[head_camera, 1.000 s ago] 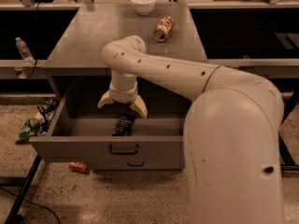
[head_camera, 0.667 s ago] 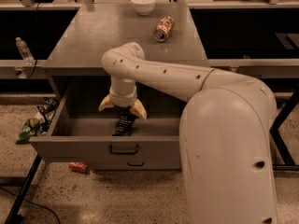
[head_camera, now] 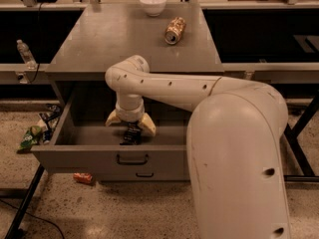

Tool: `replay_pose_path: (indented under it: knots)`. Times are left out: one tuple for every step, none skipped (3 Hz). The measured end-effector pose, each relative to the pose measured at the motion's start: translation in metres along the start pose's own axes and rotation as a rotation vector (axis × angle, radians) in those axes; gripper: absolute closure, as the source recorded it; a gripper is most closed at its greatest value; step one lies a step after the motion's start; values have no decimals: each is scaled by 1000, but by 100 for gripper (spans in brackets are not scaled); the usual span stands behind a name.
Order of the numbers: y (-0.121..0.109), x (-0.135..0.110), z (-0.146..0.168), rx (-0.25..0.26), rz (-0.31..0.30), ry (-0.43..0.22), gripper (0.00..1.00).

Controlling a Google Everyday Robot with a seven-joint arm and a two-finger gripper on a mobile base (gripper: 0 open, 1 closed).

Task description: Pick rxbar chocolate from top drawer and place on counter

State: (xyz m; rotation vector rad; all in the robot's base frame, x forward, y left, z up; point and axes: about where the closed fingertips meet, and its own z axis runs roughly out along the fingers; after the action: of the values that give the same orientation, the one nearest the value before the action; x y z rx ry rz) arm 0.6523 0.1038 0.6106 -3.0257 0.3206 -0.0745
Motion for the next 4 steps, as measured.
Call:
replay_pose_path:
  knots:
    - [3, -7, 9, 1, 13, -12, 10]
    - [7, -10, 15, 4, 30, -25, 20]
    - [8, -12, 17, 9, 31, -32, 36]
    - [7, -12, 12, 9, 31, -32, 58]
